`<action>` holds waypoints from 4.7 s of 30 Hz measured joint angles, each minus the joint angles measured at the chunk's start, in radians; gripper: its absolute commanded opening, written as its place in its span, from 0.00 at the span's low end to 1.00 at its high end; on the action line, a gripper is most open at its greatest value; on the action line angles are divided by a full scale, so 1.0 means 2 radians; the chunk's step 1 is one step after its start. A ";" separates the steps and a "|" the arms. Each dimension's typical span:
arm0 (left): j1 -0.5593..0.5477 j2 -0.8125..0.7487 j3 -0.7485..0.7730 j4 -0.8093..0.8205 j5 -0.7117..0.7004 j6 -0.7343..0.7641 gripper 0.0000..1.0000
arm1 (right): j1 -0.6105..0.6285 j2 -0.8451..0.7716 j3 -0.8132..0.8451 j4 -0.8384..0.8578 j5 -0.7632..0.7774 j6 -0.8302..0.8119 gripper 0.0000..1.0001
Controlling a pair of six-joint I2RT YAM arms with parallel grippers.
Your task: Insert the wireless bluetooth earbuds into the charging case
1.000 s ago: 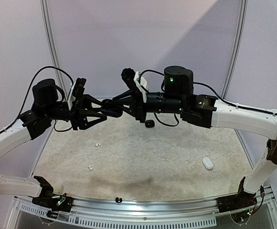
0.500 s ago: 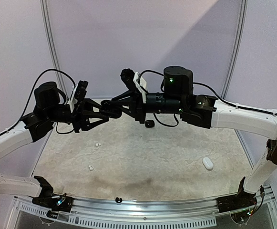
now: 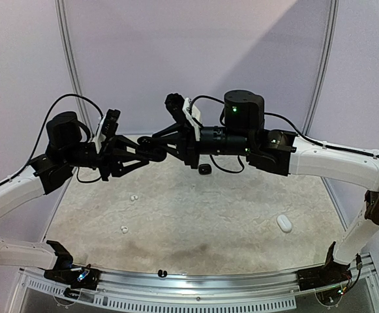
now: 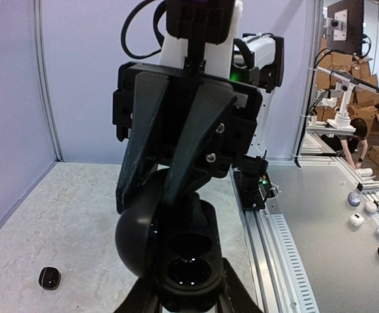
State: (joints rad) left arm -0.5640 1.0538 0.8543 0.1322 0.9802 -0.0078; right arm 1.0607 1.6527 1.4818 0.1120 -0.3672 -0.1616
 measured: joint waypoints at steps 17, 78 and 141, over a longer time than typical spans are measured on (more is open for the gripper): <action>0.000 -0.001 -0.028 0.019 -0.004 0.030 0.00 | -0.026 0.046 0.042 -0.027 -0.059 0.111 0.35; 0.058 -0.036 -0.127 0.112 -0.107 -0.092 0.00 | -0.083 0.096 0.126 -0.128 -0.009 0.209 0.46; 0.087 -0.118 -0.169 0.057 -0.113 -0.064 0.00 | 0.119 0.288 0.054 -0.306 -0.068 -0.380 0.17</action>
State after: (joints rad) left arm -0.3904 0.8185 0.5171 0.2462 0.7532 -0.1349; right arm 1.2984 2.2292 1.5890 -0.4992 -0.5022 -0.9211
